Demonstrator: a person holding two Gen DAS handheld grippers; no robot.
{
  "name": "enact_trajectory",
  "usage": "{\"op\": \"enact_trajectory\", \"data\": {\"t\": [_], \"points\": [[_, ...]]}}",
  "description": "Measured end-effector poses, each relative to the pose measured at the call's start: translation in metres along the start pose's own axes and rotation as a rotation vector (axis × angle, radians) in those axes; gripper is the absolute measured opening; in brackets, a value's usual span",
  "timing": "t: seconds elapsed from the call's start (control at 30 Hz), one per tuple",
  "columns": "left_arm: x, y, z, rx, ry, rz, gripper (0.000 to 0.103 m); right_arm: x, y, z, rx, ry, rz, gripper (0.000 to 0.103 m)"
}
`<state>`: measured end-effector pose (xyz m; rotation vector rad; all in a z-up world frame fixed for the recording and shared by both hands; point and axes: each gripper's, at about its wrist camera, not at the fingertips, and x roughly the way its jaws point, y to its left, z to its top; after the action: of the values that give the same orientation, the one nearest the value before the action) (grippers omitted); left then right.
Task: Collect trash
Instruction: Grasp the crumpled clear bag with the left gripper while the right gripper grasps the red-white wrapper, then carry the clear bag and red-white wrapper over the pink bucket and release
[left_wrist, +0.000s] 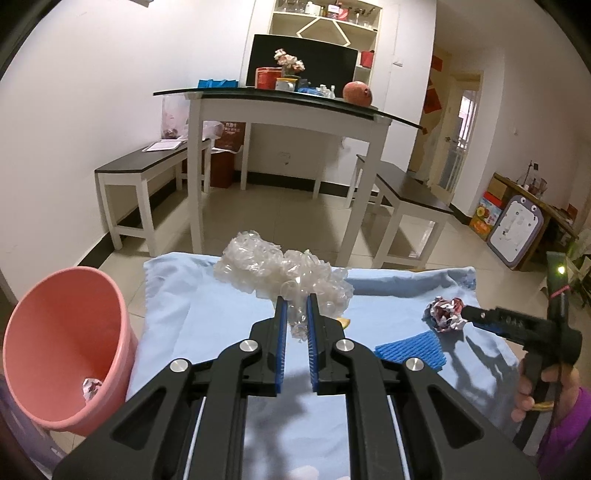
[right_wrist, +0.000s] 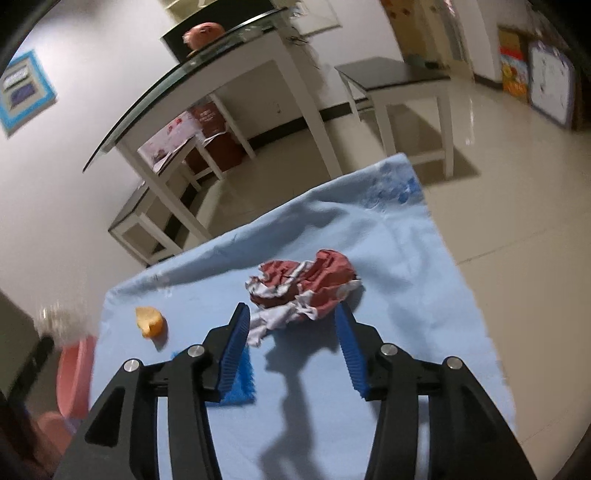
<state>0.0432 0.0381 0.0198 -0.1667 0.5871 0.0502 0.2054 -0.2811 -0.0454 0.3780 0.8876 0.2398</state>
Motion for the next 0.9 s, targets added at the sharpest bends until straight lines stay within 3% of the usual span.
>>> {"op": "enact_trajectory", "data": {"t": [0.13, 0.23, 0.57, 0.77, 0.9], "points": [[-0.002, 0.007, -0.001, -0.007, 0.002, 0.011, 0.010, 0.015, -0.006, -0.001, 0.080, 0.029, -0.029, 0.047], [-0.004, 0.010, -0.003, -0.008, 0.003, 0.015, 0.010, 0.015, -0.014, -0.005, 0.109, 0.025, -0.037, 0.018], [-0.020, 0.015, -0.005, -0.014, -0.030, 0.006, 0.010, -0.034, 0.001, -0.014, 0.011, -0.106, -0.054, 0.014], [-0.045, 0.032, -0.005, -0.035, -0.067, 0.039, 0.010, -0.059, 0.057, -0.023, -0.139, -0.152, 0.011, 0.014], [-0.064, 0.053, -0.005, -0.064, -0.089, 0.081, 0.010, -0.061, 0.116, -0.036, -0.277, -0.147, 0.075, 0.014]]}}
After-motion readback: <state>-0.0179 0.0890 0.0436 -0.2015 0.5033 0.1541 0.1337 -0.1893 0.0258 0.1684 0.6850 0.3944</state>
